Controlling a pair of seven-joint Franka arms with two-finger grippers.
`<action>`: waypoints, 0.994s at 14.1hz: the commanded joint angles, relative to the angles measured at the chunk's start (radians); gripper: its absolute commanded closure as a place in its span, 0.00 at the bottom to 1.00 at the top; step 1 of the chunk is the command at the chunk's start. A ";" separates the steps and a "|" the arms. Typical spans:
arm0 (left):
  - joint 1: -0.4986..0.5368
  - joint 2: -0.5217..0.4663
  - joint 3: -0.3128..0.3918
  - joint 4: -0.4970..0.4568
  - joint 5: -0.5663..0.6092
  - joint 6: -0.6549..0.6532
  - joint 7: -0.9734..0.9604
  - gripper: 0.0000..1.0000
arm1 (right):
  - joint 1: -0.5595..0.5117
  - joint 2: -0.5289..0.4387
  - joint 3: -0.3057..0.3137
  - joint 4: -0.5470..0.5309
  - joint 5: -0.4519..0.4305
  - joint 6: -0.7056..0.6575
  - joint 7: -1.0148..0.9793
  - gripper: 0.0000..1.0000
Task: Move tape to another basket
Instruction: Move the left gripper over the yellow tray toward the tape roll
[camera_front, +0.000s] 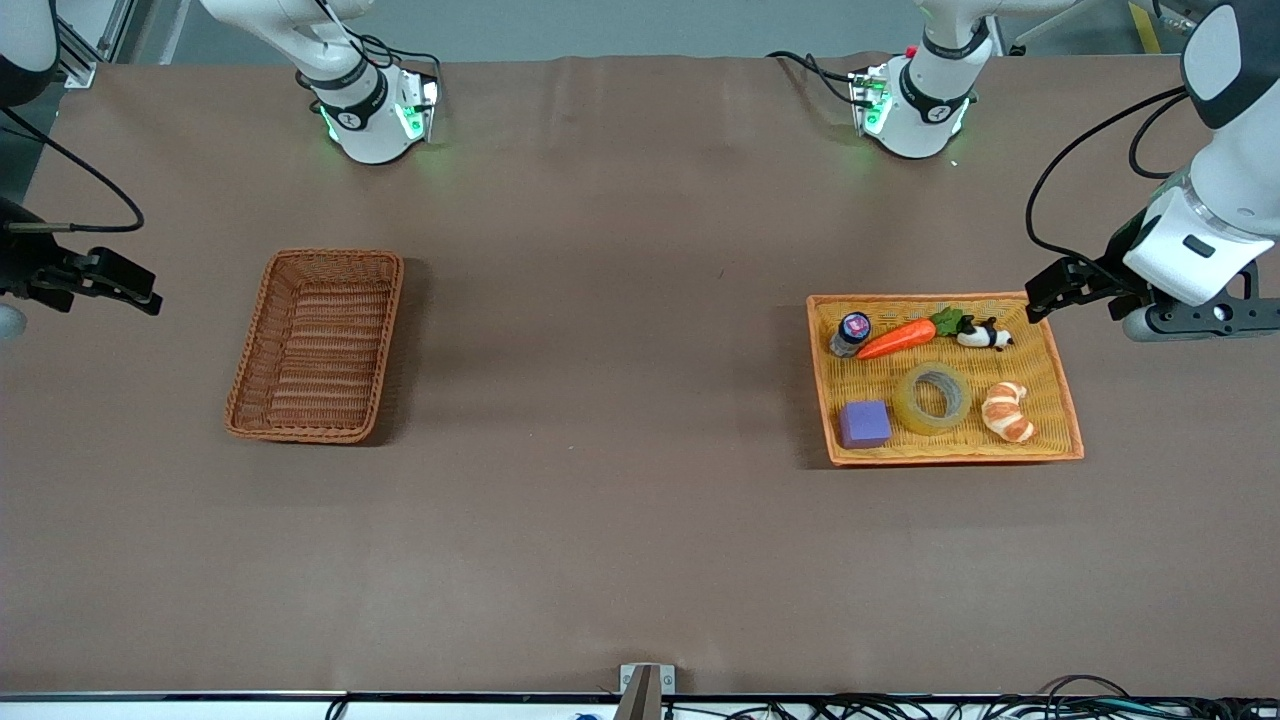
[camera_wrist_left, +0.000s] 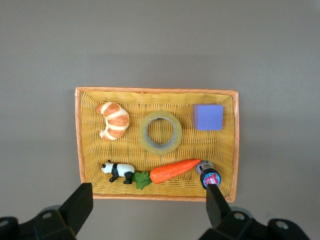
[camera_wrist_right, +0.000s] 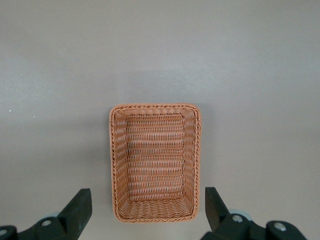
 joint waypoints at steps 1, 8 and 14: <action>-0.001 -0.022 0.002 -0.022 -0.012 0.008 0.014 0.00 | 0.000 -0.025 0.002 -0.026 0.017 0.010 -0.010 0.00; 0.001 0.045 0.016 -0.018 -0.004 0.015 0.017 0.00 | -0.002 -0.025 0.002 -0.026 0.017 0.007 -0.010 0.00; 0.005 0.217 0.039 -0.071 0.003 0.154 0.019 0.00 | -0.002 -0.025 0.002 -0.026 0.017 0.002 -0.010 0.00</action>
